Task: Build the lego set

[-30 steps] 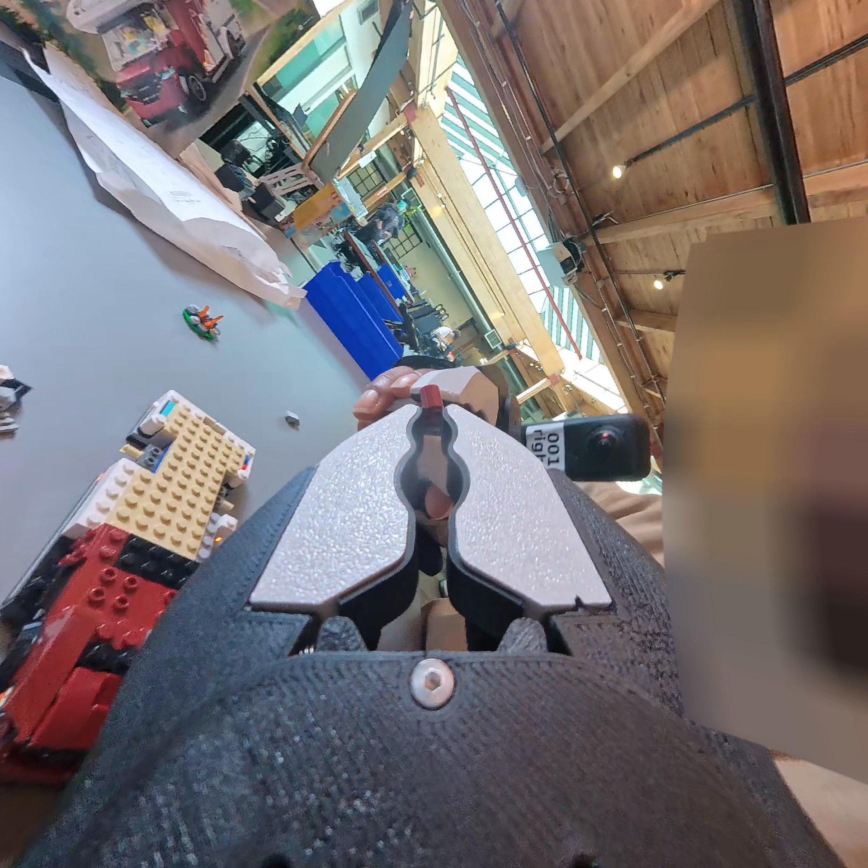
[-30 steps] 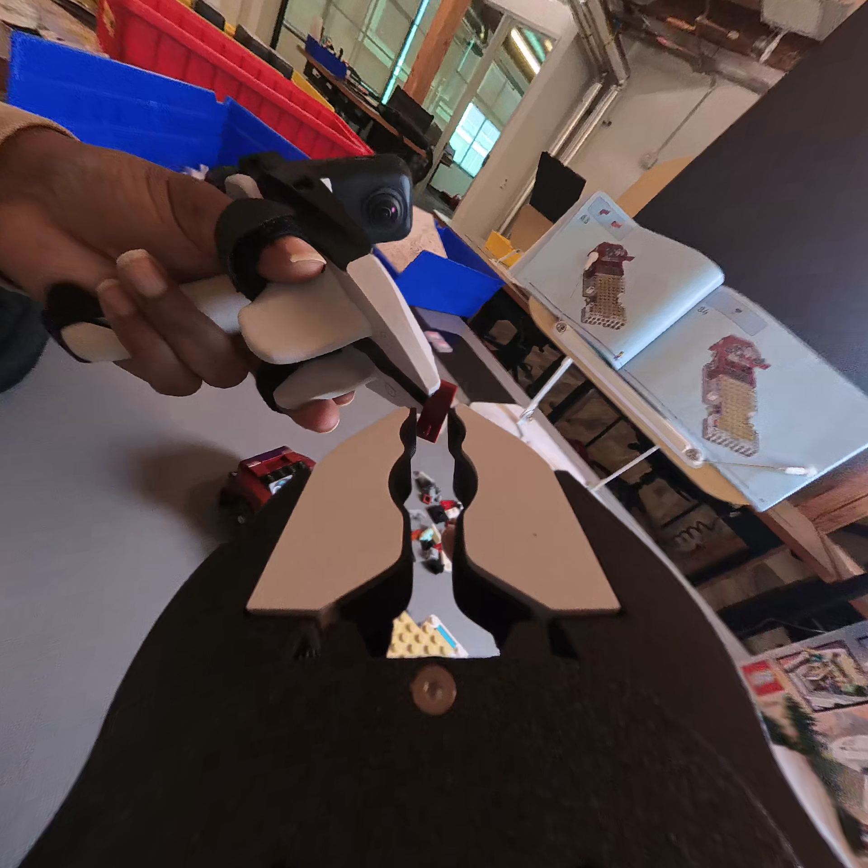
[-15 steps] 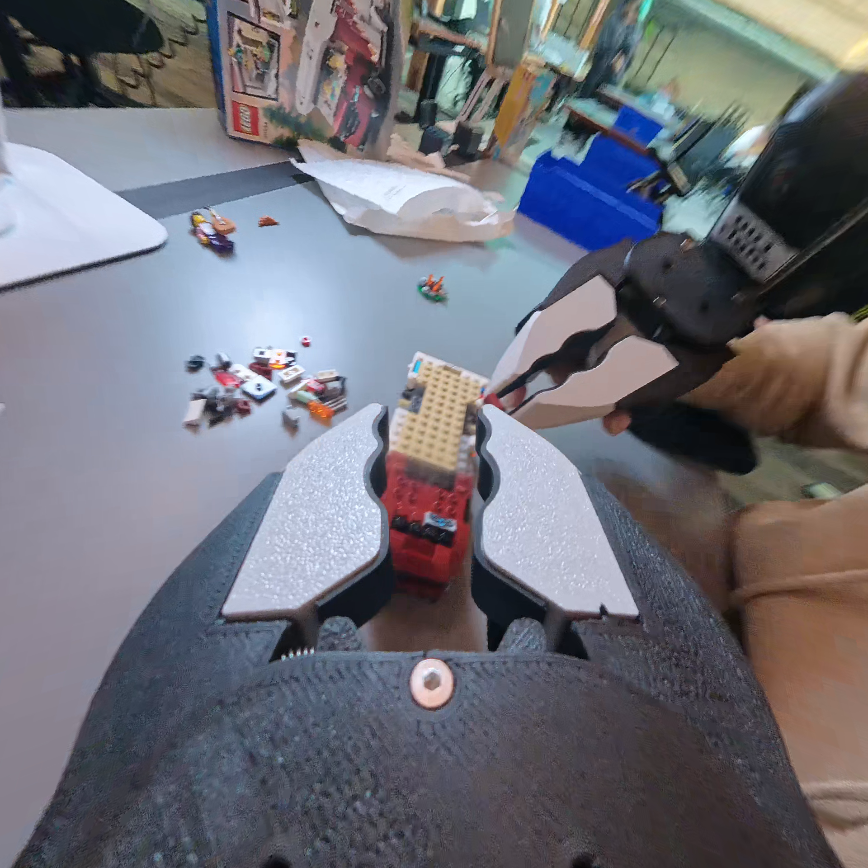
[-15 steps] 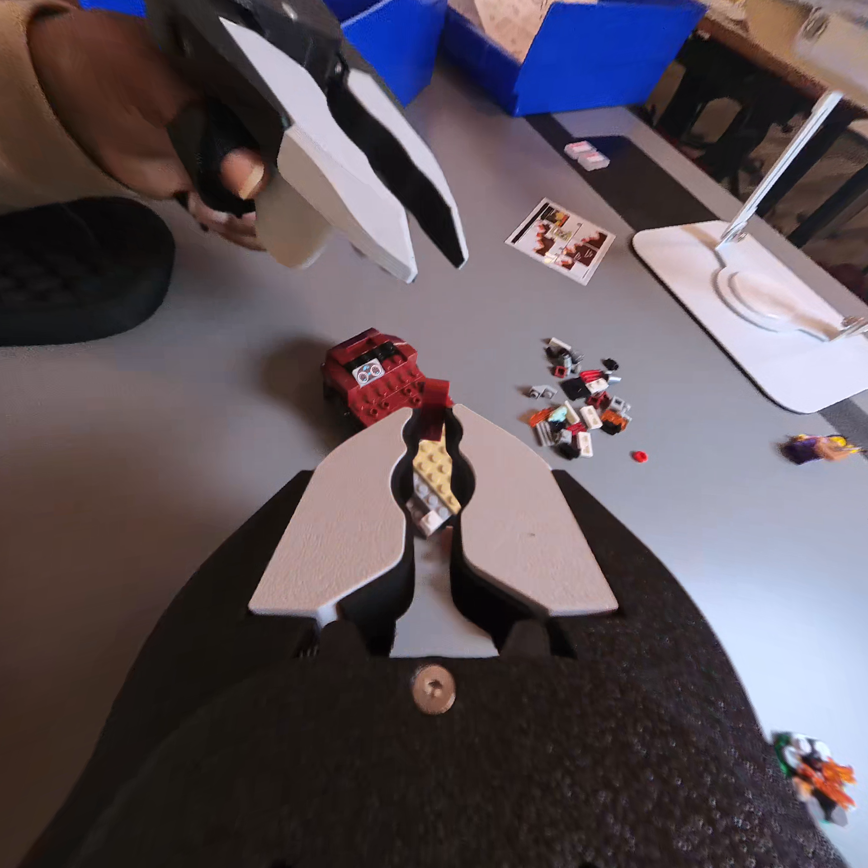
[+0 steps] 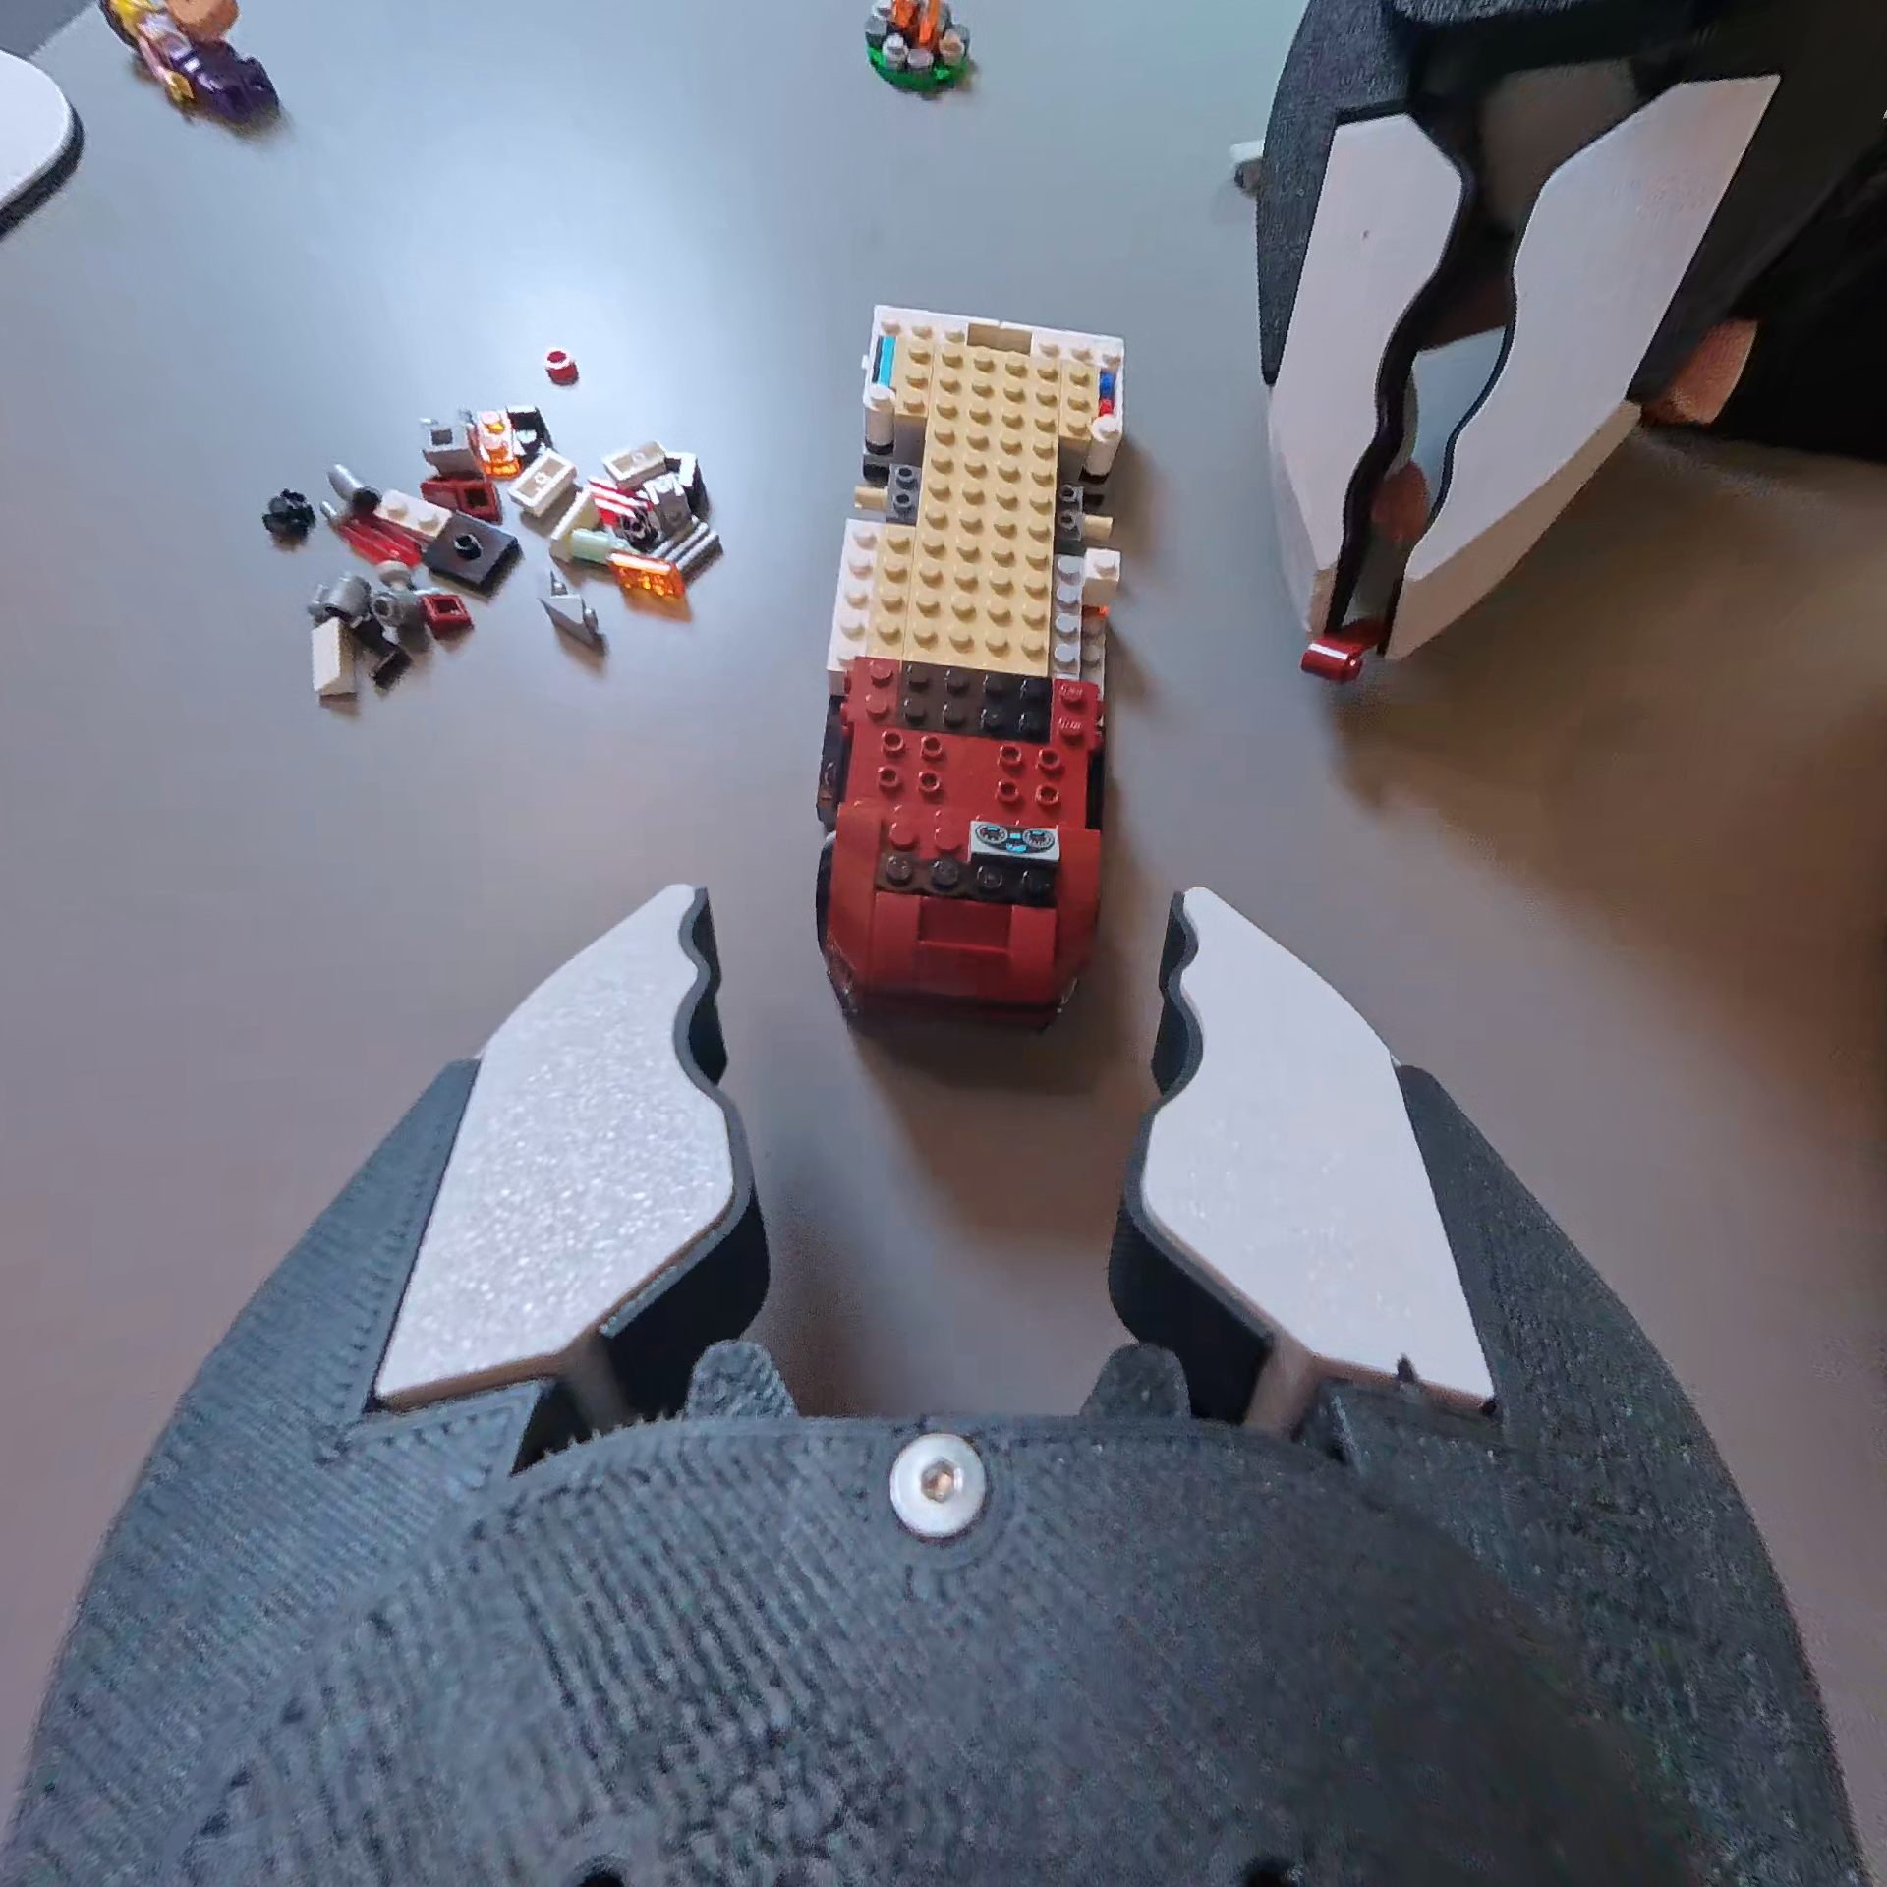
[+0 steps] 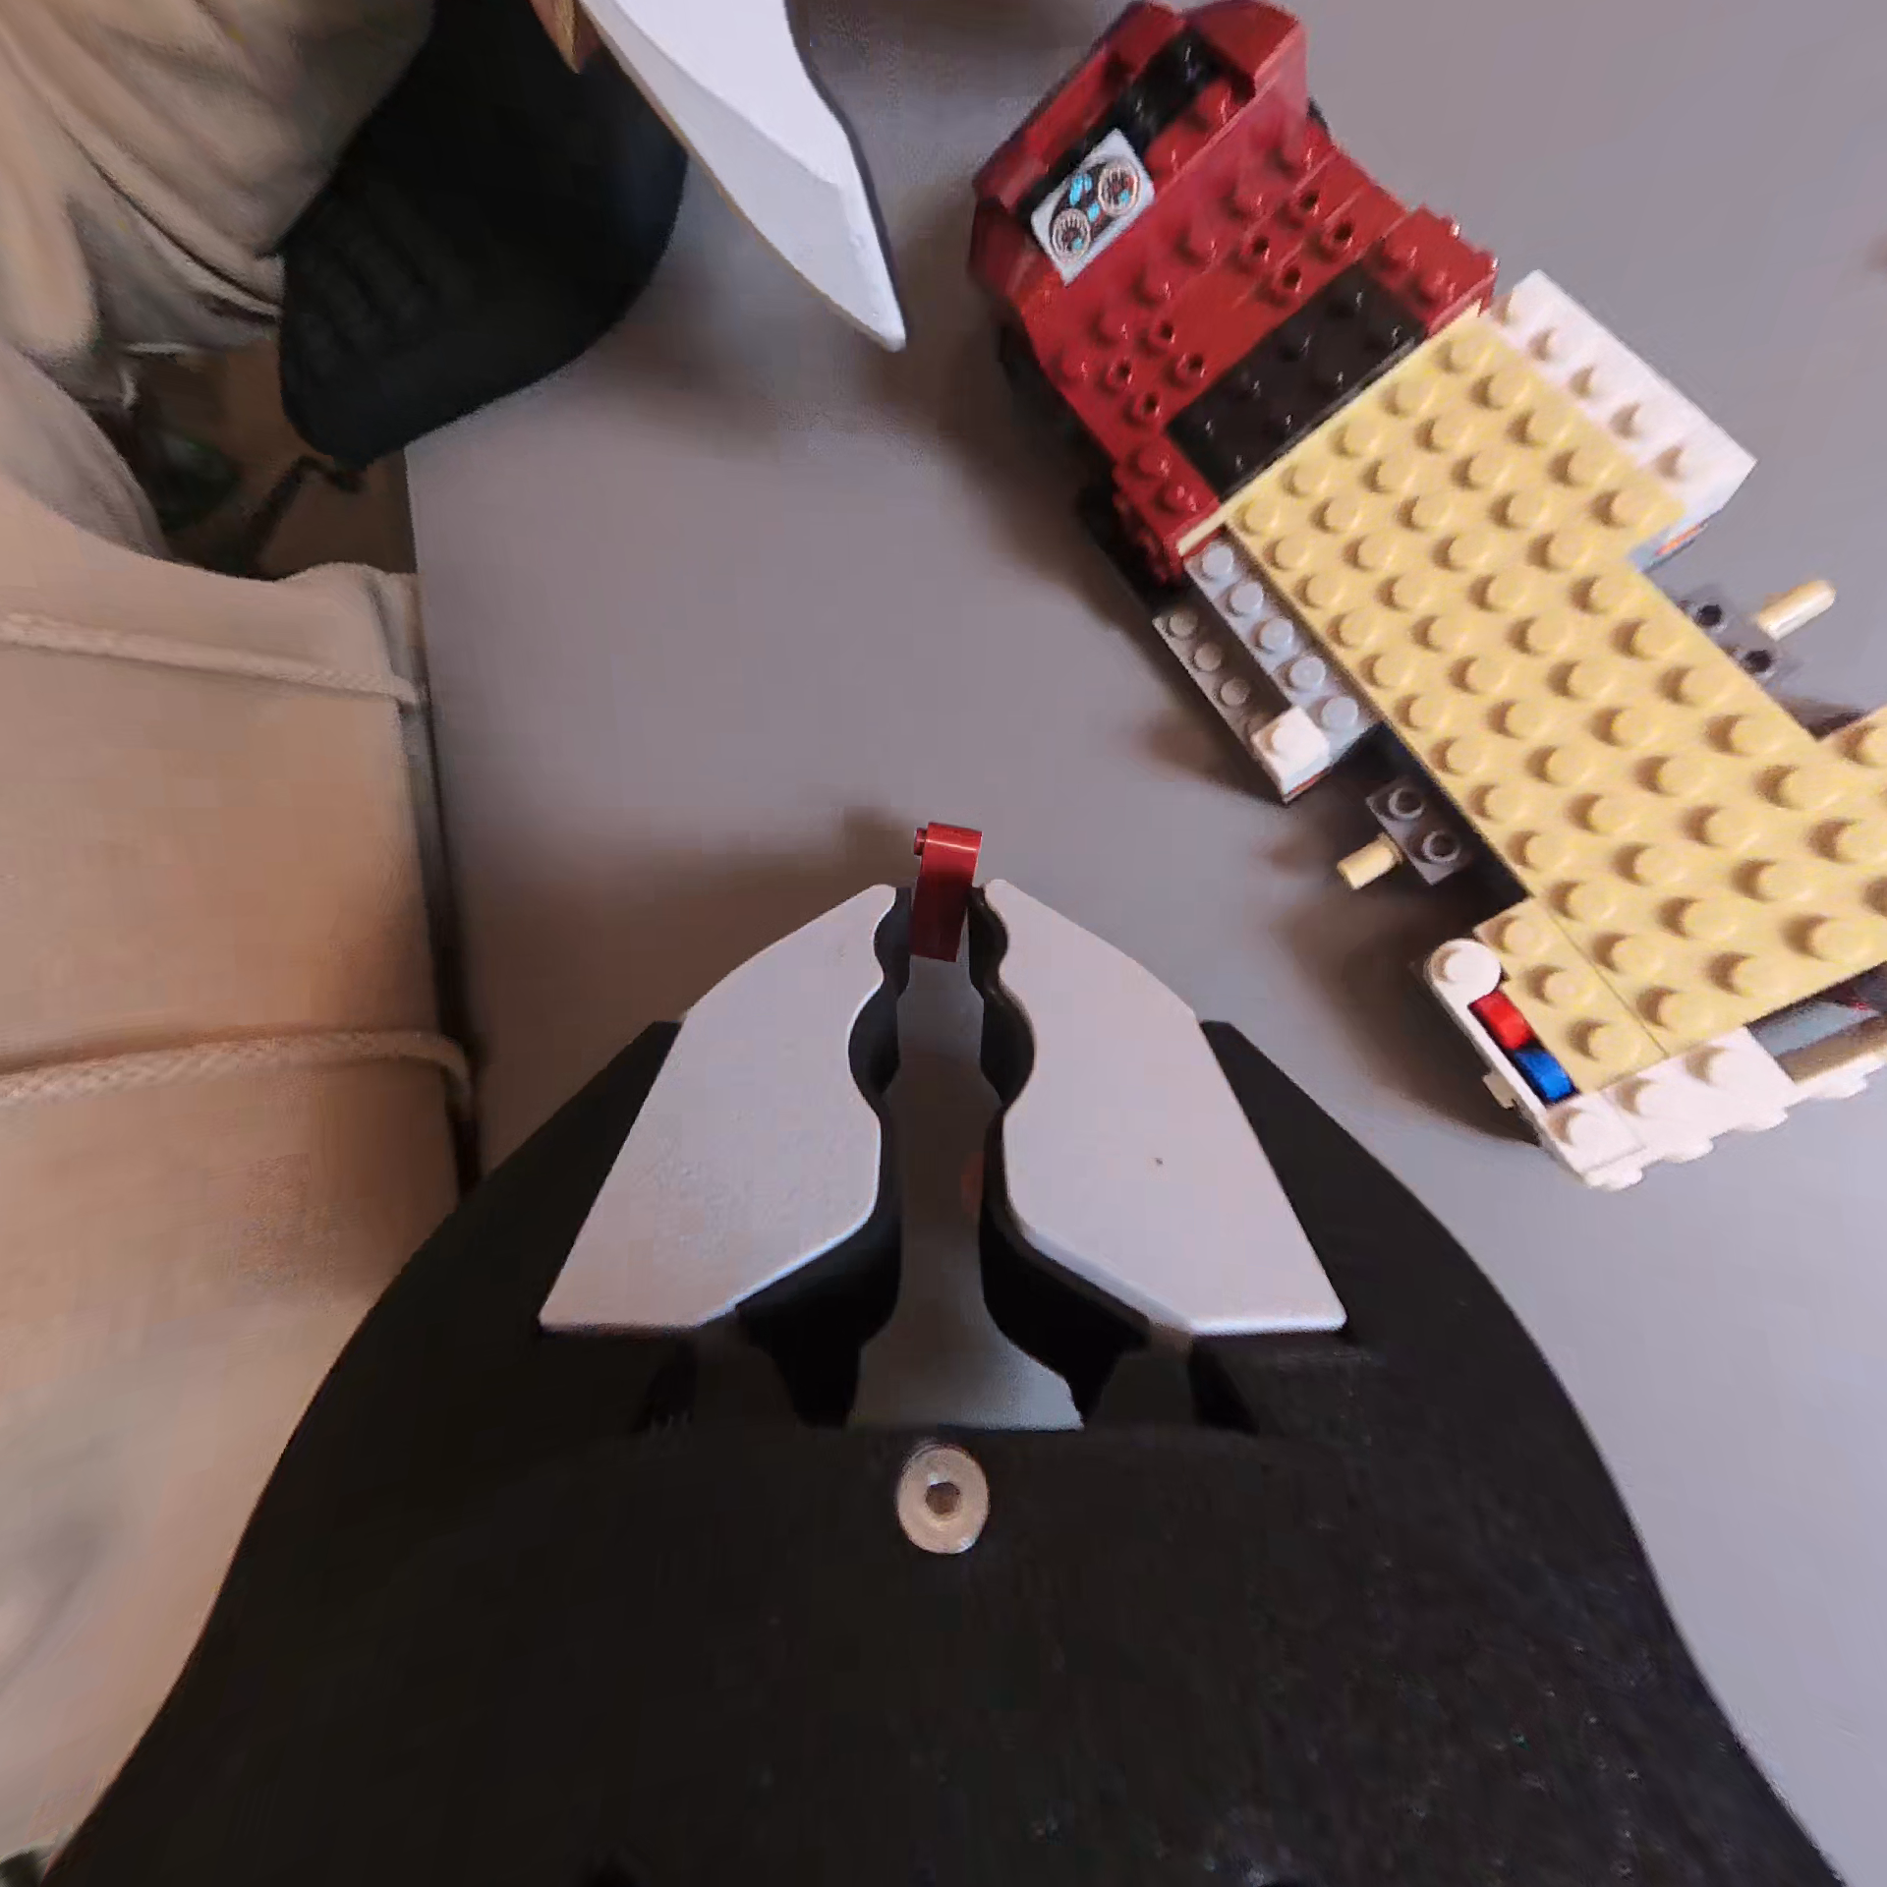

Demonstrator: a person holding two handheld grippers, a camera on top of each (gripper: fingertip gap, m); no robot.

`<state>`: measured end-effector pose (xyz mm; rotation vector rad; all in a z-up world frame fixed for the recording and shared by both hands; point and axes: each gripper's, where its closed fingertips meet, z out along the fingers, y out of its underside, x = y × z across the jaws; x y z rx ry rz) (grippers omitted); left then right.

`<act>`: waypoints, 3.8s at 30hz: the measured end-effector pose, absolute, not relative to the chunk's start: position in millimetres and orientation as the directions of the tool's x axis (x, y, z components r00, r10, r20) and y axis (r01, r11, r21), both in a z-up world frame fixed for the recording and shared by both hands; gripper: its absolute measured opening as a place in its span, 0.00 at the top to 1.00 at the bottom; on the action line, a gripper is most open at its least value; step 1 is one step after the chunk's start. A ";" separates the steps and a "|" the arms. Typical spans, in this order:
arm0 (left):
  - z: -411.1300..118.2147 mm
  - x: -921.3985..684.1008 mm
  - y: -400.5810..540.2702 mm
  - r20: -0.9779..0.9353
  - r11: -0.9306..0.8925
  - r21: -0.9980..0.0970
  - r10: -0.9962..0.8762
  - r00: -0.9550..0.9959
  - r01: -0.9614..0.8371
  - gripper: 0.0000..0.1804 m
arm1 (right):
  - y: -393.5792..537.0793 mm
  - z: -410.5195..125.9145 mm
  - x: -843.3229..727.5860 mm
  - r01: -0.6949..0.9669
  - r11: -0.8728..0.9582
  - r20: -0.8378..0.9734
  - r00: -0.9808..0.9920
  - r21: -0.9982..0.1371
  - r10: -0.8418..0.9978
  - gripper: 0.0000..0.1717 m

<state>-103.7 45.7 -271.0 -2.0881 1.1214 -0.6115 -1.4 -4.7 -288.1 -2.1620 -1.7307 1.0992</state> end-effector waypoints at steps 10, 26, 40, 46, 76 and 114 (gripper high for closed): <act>-293.1 -96.0 39.0 0.035 -0.361 -0.713 -0.875 0.483 -0.602 0.61 | 24.2 -283.5 16.6 0.811 -0.178 -0.233 0.053 -0.557 0.971 0.88; -293.5 -95.0 41.5 -0.004 -0.367 -0.711 -0.851 0.524 -0.601 0.67 | 11.2 -296.9 3.5 0.807 0.214 0.234 -0.098 -0.550 0.967 0.90; -293.3 -91.3 36.5 -0.006 -0.359 -0.709 -0.858 0.514 -0.607 0.67 | -1.4 -293.7 11.0 0.849 -0.018 -0.172 -0.086 -0.528 0.981 0.94; -293.2 -88.6 39.0 -0.011 -0.365 -0.721 -0.844 0.536 -0.589 0.67 | 11.7 -299.9 16.4 0.873 -0.065 -0.211 -0.043 -0.483 0.977 0.94; -295.6 -80.9 26.0 -0.026 -0.206 -0.758 -0.938 0.344 -0.619 0.67 | 103.4 -268.2 25.1 0.832 0.098 0.014 -0.107 -0.546 0.994 0.59; -282.2 -113.2 79.2 -0.122 -0.265 -0.822 -0.783 0.609 -0.505 0.83 | 27.4 -291.9 6.4 0.757 -0.045 -0.100 -0.027 -0.652 0.995 0.84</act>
